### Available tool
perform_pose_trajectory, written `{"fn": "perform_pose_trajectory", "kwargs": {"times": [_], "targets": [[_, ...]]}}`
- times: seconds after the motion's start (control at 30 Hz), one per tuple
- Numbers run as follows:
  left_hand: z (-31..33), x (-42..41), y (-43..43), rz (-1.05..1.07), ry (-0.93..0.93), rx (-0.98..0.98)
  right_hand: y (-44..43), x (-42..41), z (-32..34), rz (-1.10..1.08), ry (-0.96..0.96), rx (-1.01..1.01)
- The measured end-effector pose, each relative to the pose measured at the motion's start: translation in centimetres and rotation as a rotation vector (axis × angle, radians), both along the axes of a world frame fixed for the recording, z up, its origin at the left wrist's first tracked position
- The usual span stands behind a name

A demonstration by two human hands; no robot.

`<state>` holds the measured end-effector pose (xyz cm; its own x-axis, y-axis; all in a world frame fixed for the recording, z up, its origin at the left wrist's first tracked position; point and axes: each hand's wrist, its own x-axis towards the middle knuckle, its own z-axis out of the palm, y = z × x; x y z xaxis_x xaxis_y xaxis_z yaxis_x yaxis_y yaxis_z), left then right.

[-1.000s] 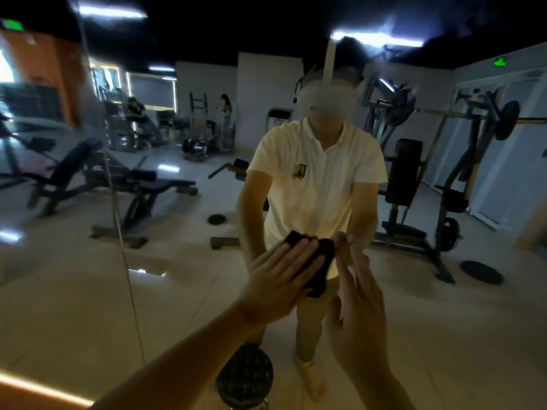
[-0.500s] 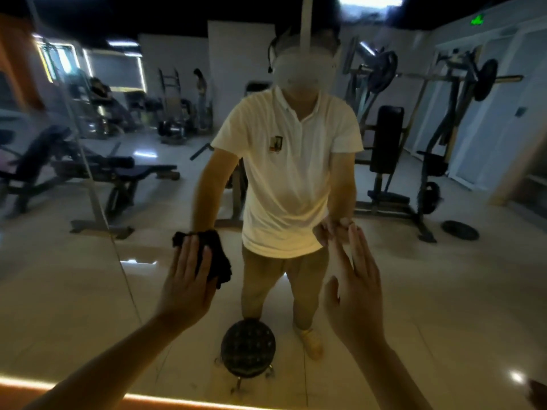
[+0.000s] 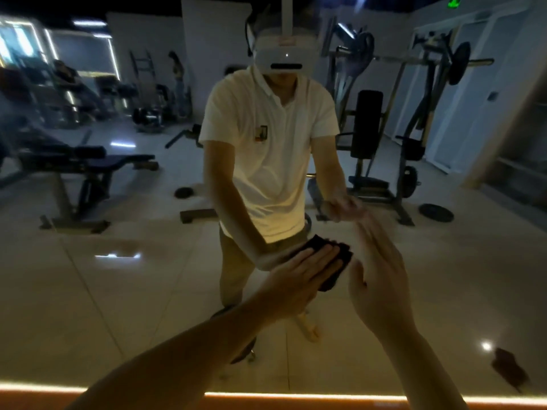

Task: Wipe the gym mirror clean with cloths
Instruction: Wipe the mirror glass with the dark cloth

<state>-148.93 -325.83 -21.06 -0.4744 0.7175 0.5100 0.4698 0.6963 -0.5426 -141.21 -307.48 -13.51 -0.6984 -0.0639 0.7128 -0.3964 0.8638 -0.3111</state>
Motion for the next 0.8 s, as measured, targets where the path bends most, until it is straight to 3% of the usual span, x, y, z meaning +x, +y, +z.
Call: {"fn": "perform_pose_trajectory", "kwargs": {"times": [0.13, 0.23, 0.4, 0.5, 0.63, 0.7, 0.8], "targets": [[1.1, 1.3, -6.7, 0.111, 0.012, 0.302, 6.7, -0.8, 1.1, -0.231, 0.051, -0.081], [1.8, 3.8, -11.1, 0.293, -0.018, 0.45, 10.5, -2.0, 1.4, -0.306, -0.031, -0.014], [3.2, 3.5, -2.8, 0.416, -0.035, 0.633, 12.4, -1.8, 1.3, -0.166, -0.078, 0.118], [3.0, 2.1, 6.4, 0.298, -0.064, 0.542, 14.3, -1.1, 2.2, -0.053, -0.098, 0.158], [1.8, 0.8, 17.5, 0.146, -0.016, 0.182, 17.5, -0.9, 3.1, 0.123, -0.096, 0.167], [1.8, 0.8, 20.7, 0.13, 0.007, 0.054, 19.2, -0.8, 3.4, 0.134, -0.071, 0.156], [2.5, 1.1, 21.3, 0.127, 0.039, 0.014, 21.4, -0.6, 3.8, 0.107, -0.073, 0.148]]}}
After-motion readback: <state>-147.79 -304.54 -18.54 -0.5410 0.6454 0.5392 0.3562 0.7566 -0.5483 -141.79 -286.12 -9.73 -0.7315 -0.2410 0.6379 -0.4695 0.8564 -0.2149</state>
